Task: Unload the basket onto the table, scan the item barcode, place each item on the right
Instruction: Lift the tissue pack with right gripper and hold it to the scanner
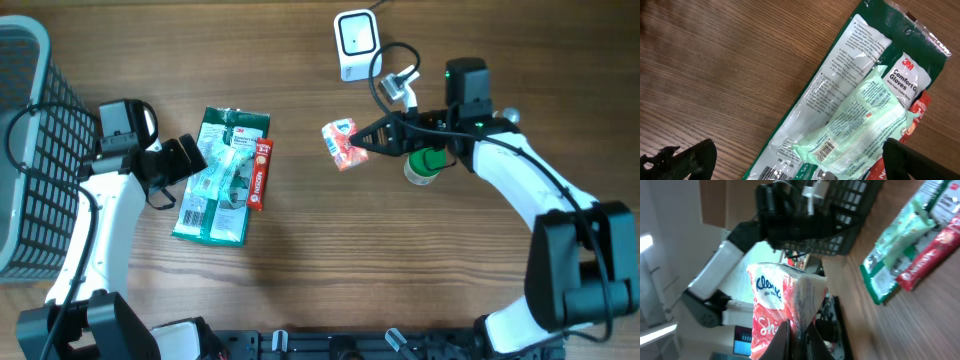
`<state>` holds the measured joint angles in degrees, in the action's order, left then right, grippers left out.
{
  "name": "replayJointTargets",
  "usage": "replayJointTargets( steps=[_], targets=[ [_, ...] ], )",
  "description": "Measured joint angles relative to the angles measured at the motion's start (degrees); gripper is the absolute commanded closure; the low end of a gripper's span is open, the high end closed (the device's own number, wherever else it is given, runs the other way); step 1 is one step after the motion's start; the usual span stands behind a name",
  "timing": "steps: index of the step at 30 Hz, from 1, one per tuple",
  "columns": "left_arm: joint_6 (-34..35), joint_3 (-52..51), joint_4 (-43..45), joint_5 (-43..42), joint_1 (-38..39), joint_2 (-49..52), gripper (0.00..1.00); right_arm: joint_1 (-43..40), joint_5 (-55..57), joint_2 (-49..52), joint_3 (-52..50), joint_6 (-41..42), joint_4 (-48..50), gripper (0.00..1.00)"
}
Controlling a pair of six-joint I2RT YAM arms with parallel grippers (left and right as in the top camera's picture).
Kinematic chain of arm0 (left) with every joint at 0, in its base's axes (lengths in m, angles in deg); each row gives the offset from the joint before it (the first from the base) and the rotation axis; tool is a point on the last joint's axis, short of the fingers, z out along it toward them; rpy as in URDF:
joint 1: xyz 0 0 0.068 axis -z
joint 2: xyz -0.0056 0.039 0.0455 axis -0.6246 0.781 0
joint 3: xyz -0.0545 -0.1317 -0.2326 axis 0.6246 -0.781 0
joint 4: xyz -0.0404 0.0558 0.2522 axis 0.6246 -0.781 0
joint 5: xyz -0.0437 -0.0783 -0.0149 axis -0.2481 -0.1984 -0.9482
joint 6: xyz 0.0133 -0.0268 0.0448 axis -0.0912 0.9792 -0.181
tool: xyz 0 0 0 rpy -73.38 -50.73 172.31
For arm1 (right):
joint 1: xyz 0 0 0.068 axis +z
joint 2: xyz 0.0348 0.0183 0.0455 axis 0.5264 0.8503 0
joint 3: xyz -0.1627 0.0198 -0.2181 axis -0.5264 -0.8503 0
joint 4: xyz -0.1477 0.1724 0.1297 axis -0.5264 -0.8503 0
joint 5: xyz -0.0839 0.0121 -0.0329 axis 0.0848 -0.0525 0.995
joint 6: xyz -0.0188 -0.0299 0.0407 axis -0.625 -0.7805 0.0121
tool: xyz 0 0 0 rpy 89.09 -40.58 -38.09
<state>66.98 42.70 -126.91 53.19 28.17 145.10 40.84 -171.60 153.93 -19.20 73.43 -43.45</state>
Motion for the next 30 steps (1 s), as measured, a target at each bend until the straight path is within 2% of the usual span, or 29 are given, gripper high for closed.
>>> replayJointTargets(
  steps=[3,6,10,13,21,23,26,30],
  targets=[
    [0.0,0.0,0.07,0.0,0.0,0.0,0.0,-1.44,-0.79,-5.55,-0.04,1.53,-0.15,0.96],
    [0.02,0.0,0.0,0.0,0.0,0.0,0.0,-3.52,-0.81,-17.33,-0.02,3.02,0.22,0.96],
    [0.02,0.0,0.02,0.0,0.0,0.0,0.0,-5.42,-0.81,-26.47,-0.02,4.39,0.31,0.96],
    [0.0,0.0,0.02,0.0,0.0,0.0,0.0,-5.66,-0.81,-29.07,-0.02,4.94,0.37,0.96],
    [0.0,0.0,0.02,0.0,0.0,0.0,0.0,-5.66,3.74,-28.79,-0.04,-0.79,0.33,0.95],
    [0.0,0.0,0.02,0.0,0.0,0.0,0.0,-5.66,6.25,-28.7,-0.55,-3.13,-1.01,0.96],
    [0.02,0.0,0.0,0.0,0.0,0.0,0.0,-5.42,14.47,-28.68,-1.86,-7.39,-9.79,0.96],
    [0.0,0.0,0.02,0.0,0.0,0.0,0.0,-2.03,35.89,-28.28,-3.72,-13.53,-23.89,0.96]
  ],
)
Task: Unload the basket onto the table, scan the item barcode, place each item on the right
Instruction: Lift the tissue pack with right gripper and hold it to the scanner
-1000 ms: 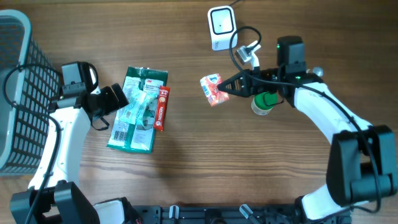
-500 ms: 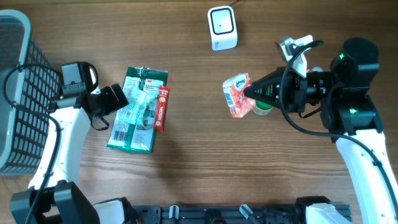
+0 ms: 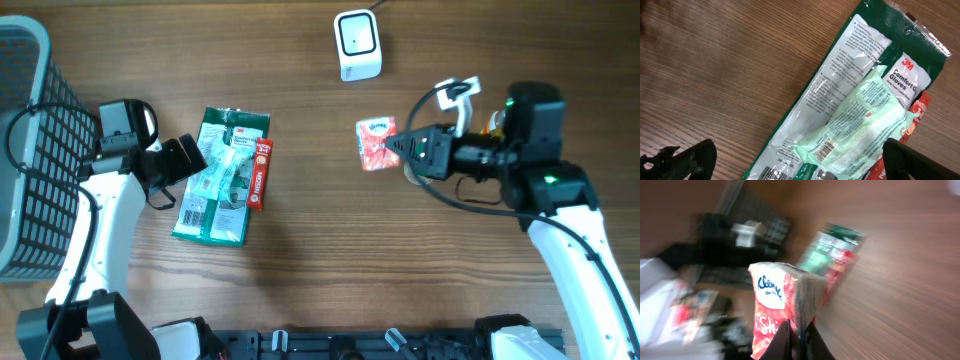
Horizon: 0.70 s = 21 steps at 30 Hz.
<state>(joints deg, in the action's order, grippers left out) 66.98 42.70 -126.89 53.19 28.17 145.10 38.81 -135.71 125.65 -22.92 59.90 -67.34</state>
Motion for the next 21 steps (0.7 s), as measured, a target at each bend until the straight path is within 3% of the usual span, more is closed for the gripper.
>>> replayJointTargets(
  steps=[3,9,15,17,21],
  targets=[
    [0.0,0.0,-0.02,0.0,0.0,0.0,0.0,3.21,12.94,0.17,-0.17,-1.57,-2.56,0.96],
    [0.02,0.0,0.0,0.0,0.0,0.0,0.0,3.8,21.77,1.4,9.42,-0.55,-10.51,0.96],
    [0.0,0.0,-0.04,-0.02,0.0,0.0,0.0,3.8,29.83,15.85,52.24,-3.45,-40.48,0.95],
    [0.0,0.0,0.0,0.02,0.0,0.0,0.0,3.8,31.52,21.18,62.82,-4.83,-44.11,0.95],
    [0.0,0.0,0.0,-0.02,0.0,0.0,0.0,4.28,36.41,28.44,68.35,-7.56,-41.83,0.95]
  ],
)
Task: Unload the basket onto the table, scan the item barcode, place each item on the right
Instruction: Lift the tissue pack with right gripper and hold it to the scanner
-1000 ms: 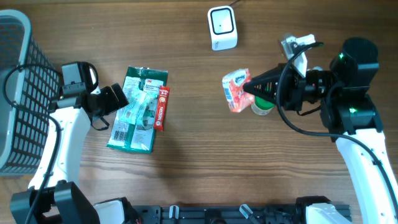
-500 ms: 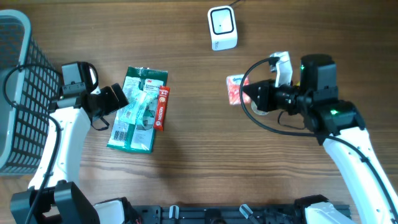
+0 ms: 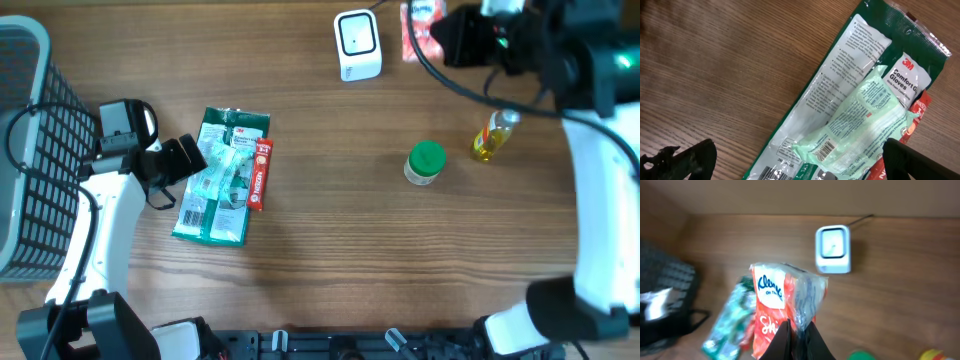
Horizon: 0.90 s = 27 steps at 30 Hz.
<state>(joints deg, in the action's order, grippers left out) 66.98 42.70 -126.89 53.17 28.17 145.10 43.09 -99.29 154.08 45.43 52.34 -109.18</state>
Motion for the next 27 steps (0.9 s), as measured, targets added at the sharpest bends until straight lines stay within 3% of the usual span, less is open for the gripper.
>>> replayJointTargets(
  steps=[12,20,27],
  targets=[
    [0.02,0.0,0.02,0.02,0.0,0.02,0.0,11.61,28.79,28.44,-0.04,-8.74,21.09,0.96],
    [0.02,0.0,0.0,0.02,0.0,0.02,0.0,13.49,42.47,36.87,-0.04,-11.74,28.74,0.96],
    [0.0,0.0,0.0,0.02,0.0,0.02,0.0,13.49,45.79,38.29,-0.04,-12.39,32.98,0.96]
  ],
)
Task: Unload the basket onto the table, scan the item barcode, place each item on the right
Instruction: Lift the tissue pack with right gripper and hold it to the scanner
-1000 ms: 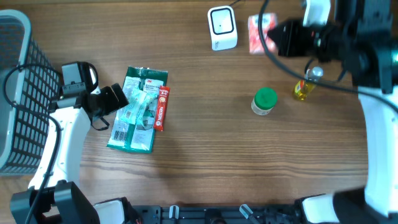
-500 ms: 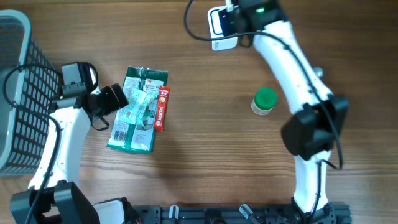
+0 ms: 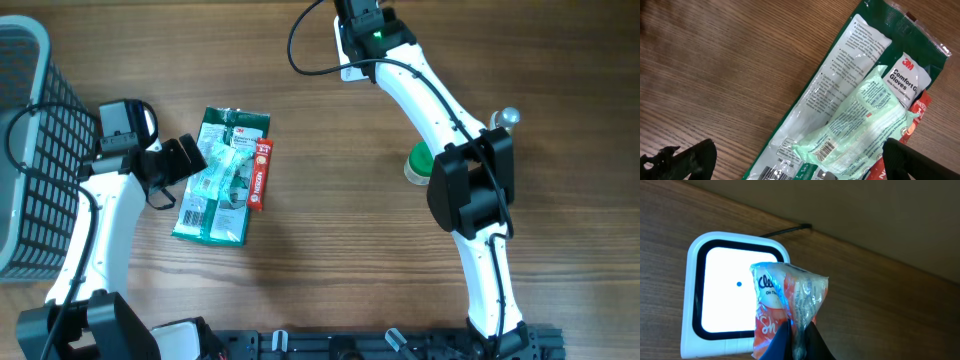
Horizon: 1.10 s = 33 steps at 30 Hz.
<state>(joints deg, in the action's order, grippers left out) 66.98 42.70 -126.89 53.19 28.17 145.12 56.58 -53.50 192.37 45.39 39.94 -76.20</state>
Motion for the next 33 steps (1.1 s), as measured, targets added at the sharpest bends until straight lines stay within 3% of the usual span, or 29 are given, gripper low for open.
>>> replayJointTargets(
  steps=[6,23,27,33],
  targets=[
    [0.02,0.0,-0.02,0.0,0.0,0.0,0.0,0.07,0.72,0.07,0.0,-0.48,6.27,0.96],
    [0.0,0.0,-0.02,0.0,0.0,0.0,0.0,0.9,0.5,2.62,0.02,-0.13,3.5,0.96],
    [0.0,0.0,0.0,0.0,0.0,0.0,0.0,0.9,-0.22,-2.43,-0.37,1.73,-5.86,0.96],
    [0.0,0.0,-0.02,0.0,0.0,0.0,0.0,0.31,-11.06,-23.23,0.52,7.43,-30.86,0.96]
  ],
)
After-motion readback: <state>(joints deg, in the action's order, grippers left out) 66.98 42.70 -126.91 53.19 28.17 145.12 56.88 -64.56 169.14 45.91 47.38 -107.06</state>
